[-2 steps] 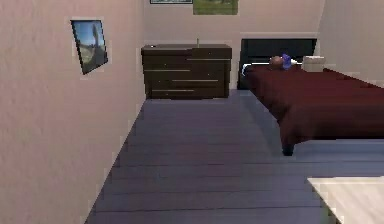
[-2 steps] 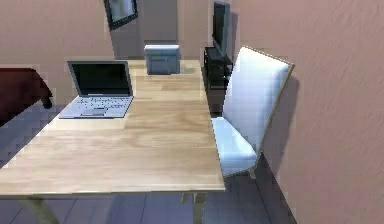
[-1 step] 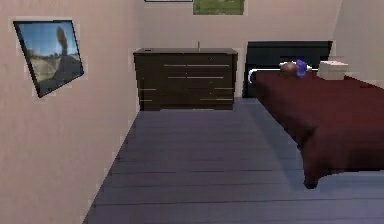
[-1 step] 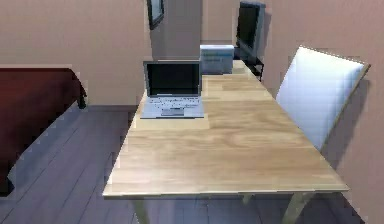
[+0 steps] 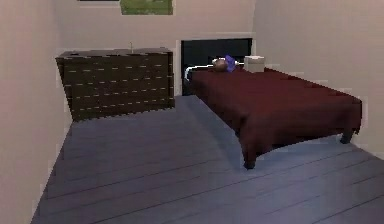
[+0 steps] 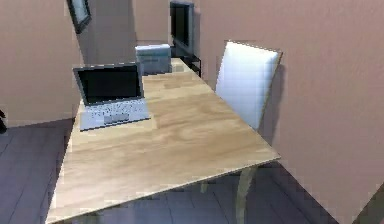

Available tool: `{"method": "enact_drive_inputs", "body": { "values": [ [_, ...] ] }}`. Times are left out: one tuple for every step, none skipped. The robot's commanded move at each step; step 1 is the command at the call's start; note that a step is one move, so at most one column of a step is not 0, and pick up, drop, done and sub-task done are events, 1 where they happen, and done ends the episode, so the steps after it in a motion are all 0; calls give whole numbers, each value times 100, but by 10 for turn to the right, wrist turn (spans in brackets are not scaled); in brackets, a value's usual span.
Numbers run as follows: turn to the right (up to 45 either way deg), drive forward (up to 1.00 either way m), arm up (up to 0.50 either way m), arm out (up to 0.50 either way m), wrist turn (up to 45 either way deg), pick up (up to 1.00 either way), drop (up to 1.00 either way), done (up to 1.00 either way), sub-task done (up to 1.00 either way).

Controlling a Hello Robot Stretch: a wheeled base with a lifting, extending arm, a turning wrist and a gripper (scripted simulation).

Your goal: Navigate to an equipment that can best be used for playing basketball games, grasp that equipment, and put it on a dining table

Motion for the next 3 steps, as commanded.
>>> {"method": "enact_drive_inputs", "body": {
  "values": [
    [0, 40, 0, 0, 0, 0, 0, 0, 0],
    [0, 100, 0, 0, 0, 0, 0, 0, 0],
    [-30, 0, 0, 0, 0, 0, 0, 0, 0]
  ]
}}
